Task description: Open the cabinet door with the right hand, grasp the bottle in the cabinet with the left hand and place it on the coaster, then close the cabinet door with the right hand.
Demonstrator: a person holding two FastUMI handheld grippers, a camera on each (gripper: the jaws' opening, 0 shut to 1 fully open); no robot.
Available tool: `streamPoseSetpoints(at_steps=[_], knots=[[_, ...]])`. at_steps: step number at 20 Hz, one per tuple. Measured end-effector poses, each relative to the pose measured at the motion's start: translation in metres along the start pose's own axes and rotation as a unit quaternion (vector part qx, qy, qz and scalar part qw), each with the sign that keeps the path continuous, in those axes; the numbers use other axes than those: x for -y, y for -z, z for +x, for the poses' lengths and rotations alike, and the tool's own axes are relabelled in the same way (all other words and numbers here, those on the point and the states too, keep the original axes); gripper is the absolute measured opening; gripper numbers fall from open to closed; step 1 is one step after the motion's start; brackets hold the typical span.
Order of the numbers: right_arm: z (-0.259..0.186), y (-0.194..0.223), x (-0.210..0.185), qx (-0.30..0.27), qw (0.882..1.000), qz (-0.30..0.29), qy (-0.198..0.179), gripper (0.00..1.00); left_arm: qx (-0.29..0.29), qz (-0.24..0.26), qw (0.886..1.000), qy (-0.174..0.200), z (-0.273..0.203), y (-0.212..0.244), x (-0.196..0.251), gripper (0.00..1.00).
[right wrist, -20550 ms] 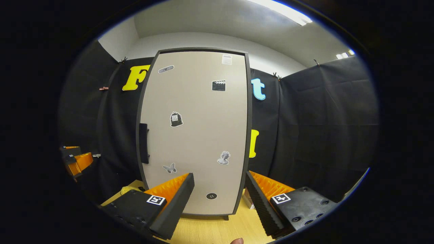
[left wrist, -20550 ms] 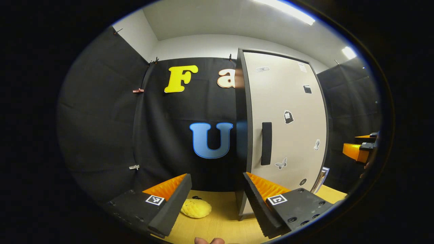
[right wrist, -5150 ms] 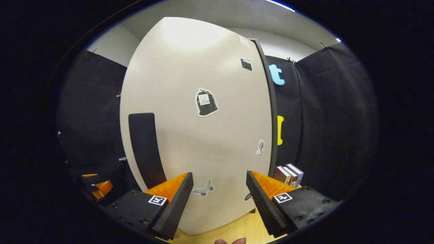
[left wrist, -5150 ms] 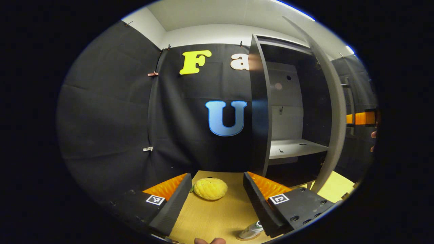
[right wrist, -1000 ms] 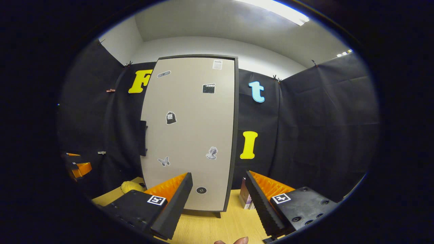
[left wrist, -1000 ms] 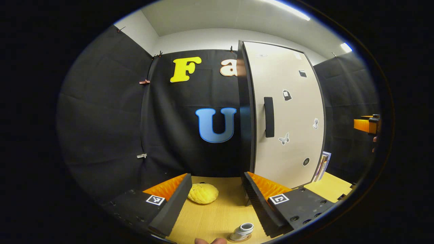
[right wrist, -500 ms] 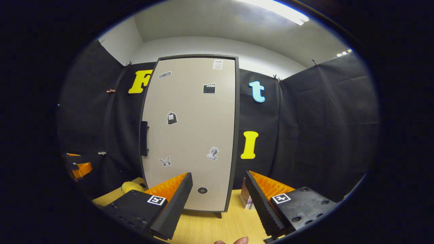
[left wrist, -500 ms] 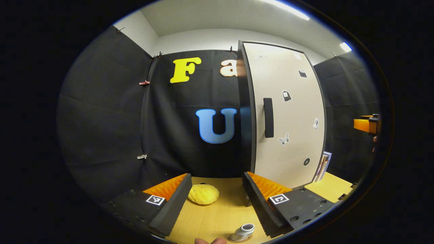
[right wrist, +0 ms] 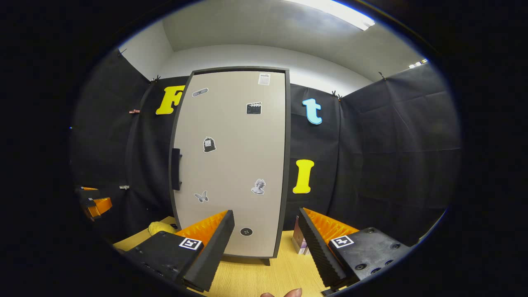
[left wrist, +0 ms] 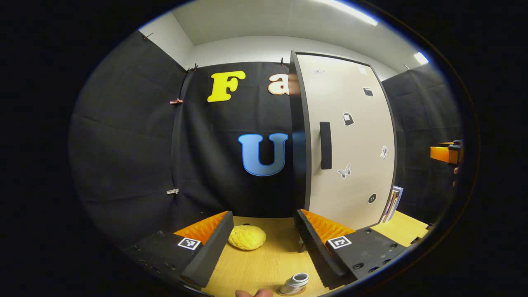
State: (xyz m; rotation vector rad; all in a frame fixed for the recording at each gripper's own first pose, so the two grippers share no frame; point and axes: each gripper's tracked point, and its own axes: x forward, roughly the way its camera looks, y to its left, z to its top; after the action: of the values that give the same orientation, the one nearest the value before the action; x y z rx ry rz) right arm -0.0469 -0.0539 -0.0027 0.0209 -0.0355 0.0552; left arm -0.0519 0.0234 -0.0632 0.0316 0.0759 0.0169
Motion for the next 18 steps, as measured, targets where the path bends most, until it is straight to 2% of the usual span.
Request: streamPoseSetpoints(at_steps=[18], knots=[[-0.004, 0.0012, -0.0013, 0.0, 1.0, -0.007, 0.0, 0.97, -0.002, 0.002, 1.0, 0.001, -0.0019, 0.0005, -0.0005, 0.96]])
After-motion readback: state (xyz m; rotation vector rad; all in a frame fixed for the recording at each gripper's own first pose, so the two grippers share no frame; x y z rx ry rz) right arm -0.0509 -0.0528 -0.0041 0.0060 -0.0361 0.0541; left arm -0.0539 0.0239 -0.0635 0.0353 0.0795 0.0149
